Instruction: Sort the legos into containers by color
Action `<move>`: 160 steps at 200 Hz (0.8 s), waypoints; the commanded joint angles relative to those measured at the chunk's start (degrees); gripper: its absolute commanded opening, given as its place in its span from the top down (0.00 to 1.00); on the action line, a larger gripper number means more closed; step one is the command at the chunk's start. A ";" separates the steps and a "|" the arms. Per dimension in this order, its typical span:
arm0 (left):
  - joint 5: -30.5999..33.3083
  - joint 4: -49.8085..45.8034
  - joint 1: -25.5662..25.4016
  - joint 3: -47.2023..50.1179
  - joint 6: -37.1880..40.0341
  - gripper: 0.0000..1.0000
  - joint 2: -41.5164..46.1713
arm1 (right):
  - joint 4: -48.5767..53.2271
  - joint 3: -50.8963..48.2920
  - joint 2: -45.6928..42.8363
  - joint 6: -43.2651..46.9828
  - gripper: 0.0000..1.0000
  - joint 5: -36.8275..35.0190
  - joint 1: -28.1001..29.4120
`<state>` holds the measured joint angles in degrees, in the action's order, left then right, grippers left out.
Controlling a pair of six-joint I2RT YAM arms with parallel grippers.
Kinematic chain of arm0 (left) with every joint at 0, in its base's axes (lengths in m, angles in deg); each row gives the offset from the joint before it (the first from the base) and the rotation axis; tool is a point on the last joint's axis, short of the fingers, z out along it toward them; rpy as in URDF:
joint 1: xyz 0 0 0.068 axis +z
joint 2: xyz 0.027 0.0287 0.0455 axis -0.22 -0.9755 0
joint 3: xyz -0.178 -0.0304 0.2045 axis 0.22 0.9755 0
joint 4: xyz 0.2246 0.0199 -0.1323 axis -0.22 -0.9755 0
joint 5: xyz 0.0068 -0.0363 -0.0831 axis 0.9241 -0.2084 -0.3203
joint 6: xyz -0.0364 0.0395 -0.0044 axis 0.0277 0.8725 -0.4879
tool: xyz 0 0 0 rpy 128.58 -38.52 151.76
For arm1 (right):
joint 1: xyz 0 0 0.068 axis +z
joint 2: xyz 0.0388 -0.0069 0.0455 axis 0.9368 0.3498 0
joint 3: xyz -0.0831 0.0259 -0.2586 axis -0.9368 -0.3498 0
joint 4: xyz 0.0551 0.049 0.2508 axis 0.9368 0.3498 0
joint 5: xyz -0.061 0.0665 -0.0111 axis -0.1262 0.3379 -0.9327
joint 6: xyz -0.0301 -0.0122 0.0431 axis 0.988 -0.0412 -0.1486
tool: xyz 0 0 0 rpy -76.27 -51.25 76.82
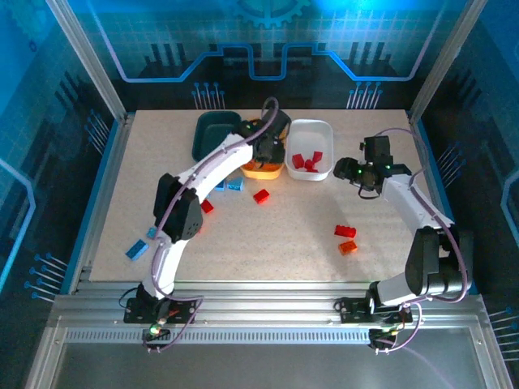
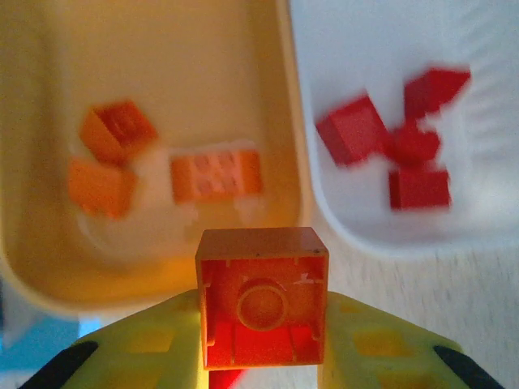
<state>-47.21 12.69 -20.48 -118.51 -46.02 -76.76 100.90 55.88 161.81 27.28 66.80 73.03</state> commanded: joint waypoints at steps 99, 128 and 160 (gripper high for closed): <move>-6.10 -5.43 6.36 -14.13 0.02 0.27 -10.27 | 2.97 -1.14 -4.28 -0.21 0.31 -1.89 2.35; -7.88 -0.05 5.65 -4.32 0.03 0.22 1.74 | 6.03 -4.94 -7.50 -4.29 0.28 -6.07 4.58; -7.82 14.43 3.36 23.22 -2.68 0.13 24.16 | 11.07 -13.34 -14.66 -11.10 0.23 -8.39 6.72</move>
<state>-53.50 15.93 -15.10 -109.81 -46.50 -70.73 105.06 47.67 152.08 22.39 61.57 78.21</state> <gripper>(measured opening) 0.841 0.754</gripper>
